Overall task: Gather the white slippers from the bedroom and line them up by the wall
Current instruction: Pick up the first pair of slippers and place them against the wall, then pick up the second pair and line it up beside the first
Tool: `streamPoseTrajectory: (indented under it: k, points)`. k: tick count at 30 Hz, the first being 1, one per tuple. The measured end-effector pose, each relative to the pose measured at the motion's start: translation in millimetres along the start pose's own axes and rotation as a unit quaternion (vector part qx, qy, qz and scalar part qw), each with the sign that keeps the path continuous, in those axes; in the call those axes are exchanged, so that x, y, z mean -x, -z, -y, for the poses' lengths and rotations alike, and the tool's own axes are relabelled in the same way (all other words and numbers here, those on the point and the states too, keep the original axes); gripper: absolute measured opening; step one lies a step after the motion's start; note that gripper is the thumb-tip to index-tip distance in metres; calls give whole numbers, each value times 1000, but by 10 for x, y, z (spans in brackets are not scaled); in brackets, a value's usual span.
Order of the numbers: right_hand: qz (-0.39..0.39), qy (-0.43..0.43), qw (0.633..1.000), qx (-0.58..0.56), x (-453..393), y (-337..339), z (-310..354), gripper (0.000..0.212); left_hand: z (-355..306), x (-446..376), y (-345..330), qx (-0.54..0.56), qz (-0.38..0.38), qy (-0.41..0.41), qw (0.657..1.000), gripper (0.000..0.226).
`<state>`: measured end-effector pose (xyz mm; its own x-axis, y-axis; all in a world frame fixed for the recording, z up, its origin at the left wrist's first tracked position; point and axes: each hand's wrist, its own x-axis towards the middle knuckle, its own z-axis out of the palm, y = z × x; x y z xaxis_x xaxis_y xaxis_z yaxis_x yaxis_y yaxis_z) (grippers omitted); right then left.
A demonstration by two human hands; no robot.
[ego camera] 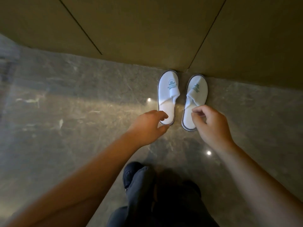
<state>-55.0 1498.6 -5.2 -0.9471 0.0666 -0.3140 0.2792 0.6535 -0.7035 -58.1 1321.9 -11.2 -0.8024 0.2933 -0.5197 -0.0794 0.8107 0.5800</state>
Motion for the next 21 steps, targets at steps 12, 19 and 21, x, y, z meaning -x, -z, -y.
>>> streamPoseTrajectory:
  k: [12,19,21]
  points:
    - [107,91,987,-80,1226,1576,3313,10,-1425,2492,2767,67,-170,35,983,37]
    - [171,157,968,-98,1586,1688,4163,13,-1586,3481,3302,134,-261,99,951,39]
    - [204,178,957,-101,1631,1618,4332,17,-1550,3716,3347,157,-292,128,935,39]
